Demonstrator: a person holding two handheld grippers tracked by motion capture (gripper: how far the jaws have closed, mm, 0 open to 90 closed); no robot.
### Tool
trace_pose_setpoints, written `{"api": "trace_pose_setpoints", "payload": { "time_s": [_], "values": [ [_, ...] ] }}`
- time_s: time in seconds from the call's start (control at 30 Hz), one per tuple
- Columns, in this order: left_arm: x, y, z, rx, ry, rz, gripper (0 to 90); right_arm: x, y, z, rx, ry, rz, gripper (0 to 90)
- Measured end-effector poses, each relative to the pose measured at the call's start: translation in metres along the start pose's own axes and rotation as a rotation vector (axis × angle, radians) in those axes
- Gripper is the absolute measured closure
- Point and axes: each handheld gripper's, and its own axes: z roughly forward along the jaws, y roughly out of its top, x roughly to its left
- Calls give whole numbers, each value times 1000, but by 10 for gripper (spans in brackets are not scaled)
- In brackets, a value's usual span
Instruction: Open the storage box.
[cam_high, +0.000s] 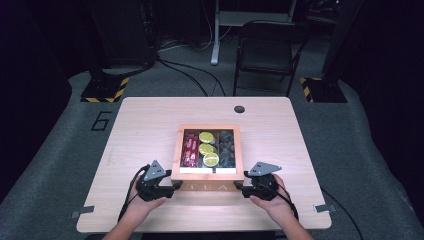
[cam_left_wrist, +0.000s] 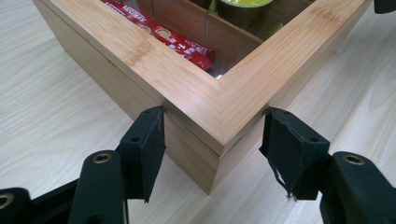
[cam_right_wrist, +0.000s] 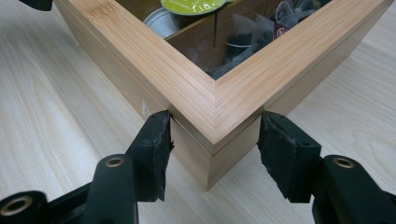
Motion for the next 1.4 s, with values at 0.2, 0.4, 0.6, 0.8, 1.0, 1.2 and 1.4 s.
{"api": "trace_pose_setpoints", "payload": {
  "time_s": [0.2,0.4,0.6,0.8,1.0,1.2,1.4],
  "values": [
    [0,2,0,-17,2,-7,400,2,2,-1,-13,-13,18,448],
    [0,4,-2,-34,9,0,400,2,4,-3,-24,-24,10,450],
    [1,7,-5,-51,9,-14,400,1,8,-5,-45,-33,0,451],
    [1,11,-8,-78,11,-28,400,1,11,-8,-66,-36,13,455],
    [2,14,-9,-86,22,-21,402,-1,15,-10,-80,-34,23,456],
    [2,19,-11,-91,51,-15,402,-2,19,-12,-84,-33,35,457],
    [3,25,-14,-102,63,-3,401,-5,25,-16,-95,-29,46,465]
  ]
}}
